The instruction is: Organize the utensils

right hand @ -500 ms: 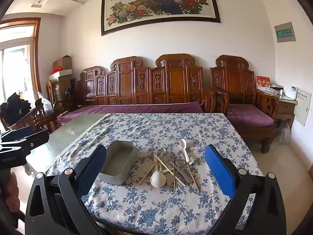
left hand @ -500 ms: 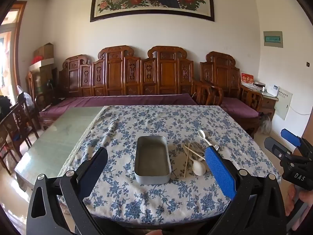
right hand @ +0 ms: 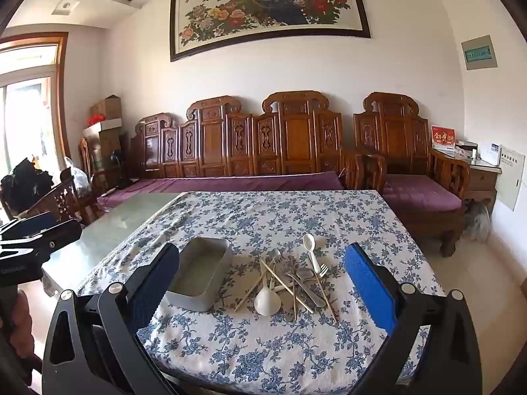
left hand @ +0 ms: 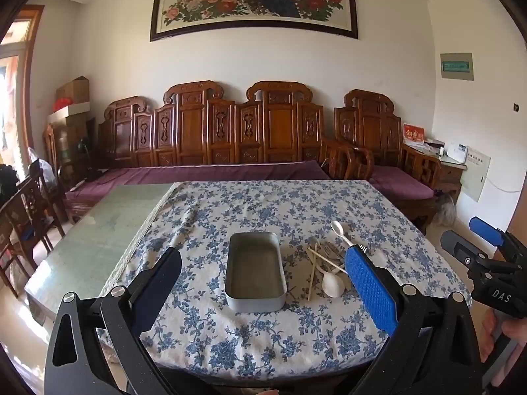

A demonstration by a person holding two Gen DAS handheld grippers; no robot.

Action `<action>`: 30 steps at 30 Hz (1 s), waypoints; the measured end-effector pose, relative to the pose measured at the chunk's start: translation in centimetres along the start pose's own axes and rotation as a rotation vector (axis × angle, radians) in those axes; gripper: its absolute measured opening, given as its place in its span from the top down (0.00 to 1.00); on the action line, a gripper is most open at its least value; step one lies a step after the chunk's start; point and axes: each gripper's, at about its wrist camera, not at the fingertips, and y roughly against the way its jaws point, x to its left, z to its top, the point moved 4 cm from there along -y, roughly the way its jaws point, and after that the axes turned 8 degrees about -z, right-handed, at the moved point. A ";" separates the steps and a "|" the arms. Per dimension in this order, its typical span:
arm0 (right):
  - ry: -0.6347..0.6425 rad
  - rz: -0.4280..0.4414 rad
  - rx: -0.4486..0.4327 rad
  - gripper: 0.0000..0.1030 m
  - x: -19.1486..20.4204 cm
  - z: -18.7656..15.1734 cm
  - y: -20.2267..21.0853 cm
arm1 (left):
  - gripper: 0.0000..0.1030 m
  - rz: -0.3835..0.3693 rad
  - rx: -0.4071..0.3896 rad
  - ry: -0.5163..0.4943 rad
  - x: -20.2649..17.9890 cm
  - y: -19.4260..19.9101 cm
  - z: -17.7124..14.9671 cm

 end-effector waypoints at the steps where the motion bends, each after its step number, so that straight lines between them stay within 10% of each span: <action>1: -0.001 -0.001 -0.002 0.02 0.0 0.0 0.0 | 0.06 0.000 -0.002 0.000 0.0 0.4 0.2; 30: -0.005 0.004 -0.008 0.02 0.1 0.4 0.2 | 0.06 -0.013 -0.022 -0.018 -0.5 1.3 0.9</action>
